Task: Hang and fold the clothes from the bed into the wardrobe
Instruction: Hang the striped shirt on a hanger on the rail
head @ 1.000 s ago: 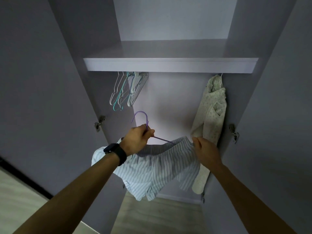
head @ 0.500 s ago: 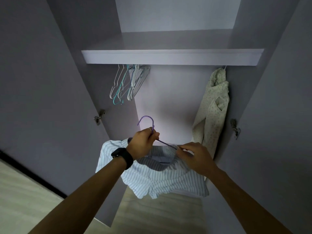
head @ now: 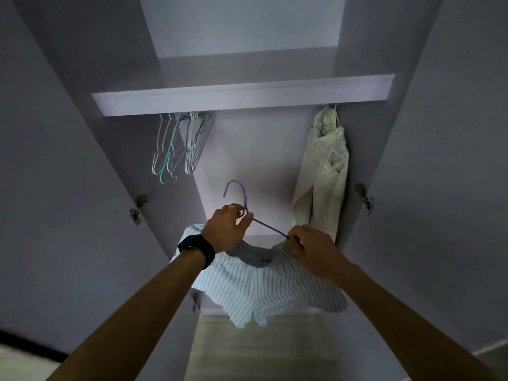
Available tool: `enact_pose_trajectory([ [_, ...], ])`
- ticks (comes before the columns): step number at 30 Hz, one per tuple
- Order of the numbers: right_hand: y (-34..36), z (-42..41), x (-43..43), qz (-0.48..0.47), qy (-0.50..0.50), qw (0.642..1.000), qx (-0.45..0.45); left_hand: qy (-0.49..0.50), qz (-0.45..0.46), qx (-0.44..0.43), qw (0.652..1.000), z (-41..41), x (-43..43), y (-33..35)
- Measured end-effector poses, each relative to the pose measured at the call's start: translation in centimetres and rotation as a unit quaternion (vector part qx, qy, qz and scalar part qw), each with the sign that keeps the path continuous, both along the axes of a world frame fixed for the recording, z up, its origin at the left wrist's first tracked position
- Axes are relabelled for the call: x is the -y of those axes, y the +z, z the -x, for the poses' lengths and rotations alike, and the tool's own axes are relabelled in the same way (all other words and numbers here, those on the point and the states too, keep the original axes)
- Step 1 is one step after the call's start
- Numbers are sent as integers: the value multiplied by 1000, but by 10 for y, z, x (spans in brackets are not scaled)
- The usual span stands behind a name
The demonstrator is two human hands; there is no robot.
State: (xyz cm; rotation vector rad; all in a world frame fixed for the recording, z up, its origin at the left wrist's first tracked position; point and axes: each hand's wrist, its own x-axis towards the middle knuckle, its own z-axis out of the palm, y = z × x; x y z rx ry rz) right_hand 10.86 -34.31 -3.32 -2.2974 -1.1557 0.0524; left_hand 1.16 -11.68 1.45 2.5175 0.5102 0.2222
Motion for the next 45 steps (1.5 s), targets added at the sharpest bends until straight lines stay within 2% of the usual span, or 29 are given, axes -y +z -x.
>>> enact_pose_trajectory([
  [5,22,-10,-15,80,-107,991,-3,-47,-129,19,990,-7,-48,6],
  [11,60,-33,-40,135,-208,969,5,-42,-266,49,962,-44,-80,50],
  [20,95,-104,-68,91,-298,950,-26,-26,-401,191,896,-120,-94,114],
  [23,88,-140,-75,65,-316,946,-15,-7,-416,232,879,-158,-102,120],
  [27,65,-181,-82,29,-338,941,1,24,-399,256,880,-202,-107,102],
  [31,40,-217,-90,3,-347,937,45,56,-429,347,832,-225,-113,82],
  [35,32,-248,-94,-23,-380,921,82,71,-450,391,799,-241,-121,73],
  [45,69,-310,-128,-55,-414,904,94,83,-439,439,779,-252,-125,68],
])
